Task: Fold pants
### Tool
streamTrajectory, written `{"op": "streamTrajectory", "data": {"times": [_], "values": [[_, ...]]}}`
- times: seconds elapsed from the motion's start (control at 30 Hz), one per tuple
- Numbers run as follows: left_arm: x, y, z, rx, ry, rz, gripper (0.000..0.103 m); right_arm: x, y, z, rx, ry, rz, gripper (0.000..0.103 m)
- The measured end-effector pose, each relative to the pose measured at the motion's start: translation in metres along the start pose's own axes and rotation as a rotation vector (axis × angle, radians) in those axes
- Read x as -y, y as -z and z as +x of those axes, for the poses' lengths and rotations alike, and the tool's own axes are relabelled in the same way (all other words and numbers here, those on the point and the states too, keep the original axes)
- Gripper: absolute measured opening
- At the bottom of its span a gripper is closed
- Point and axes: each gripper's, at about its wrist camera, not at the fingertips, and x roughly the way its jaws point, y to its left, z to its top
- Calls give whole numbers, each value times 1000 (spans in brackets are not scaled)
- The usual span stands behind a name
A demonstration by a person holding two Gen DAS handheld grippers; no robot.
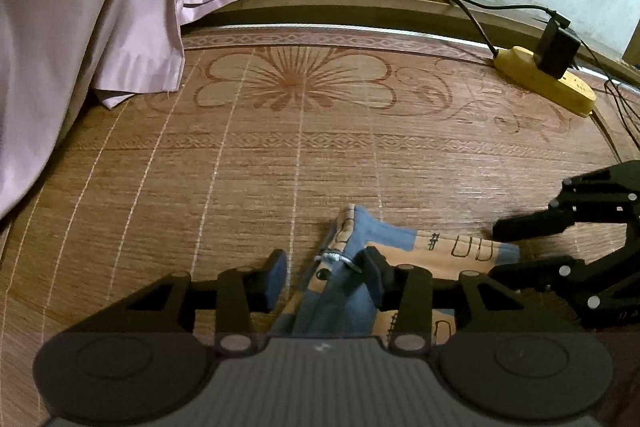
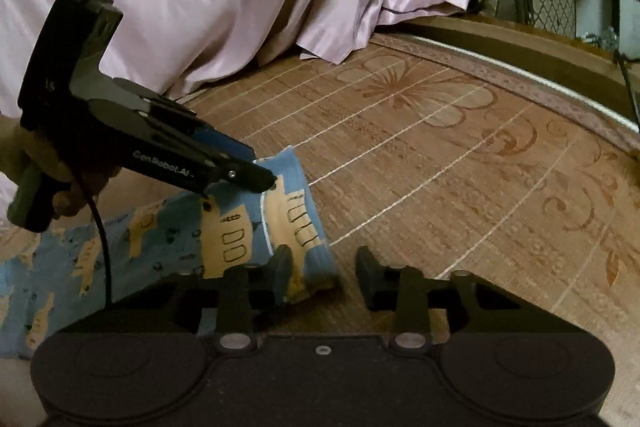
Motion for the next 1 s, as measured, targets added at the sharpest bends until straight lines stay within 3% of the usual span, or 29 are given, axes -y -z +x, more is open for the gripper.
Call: {"op": "streamTrajectory", "data": {"times": [0.23, 0.4, 0.5, 0.73, 1.0], "values": [[-4, -6, -1, -44, -13, -76, 56, 2, 1, 0, -1, -27, 72, 19], [-24, -12, -13, -57, 32, -276, 57, 5, 0, -5, 29, -59, 118, 13], [-39, -13, -23, -86, 78, -427, 57, -5, -2, -13, 61, -67, 63, 12], [-40, -22, -29, -157, 196, -527, 57, -41, 5, -19, 116, -55, -173, 12], [-14, -37, -4, -286, 179, -546, 57, -68, 18, -15, 112, -48, -379, 12]]}}
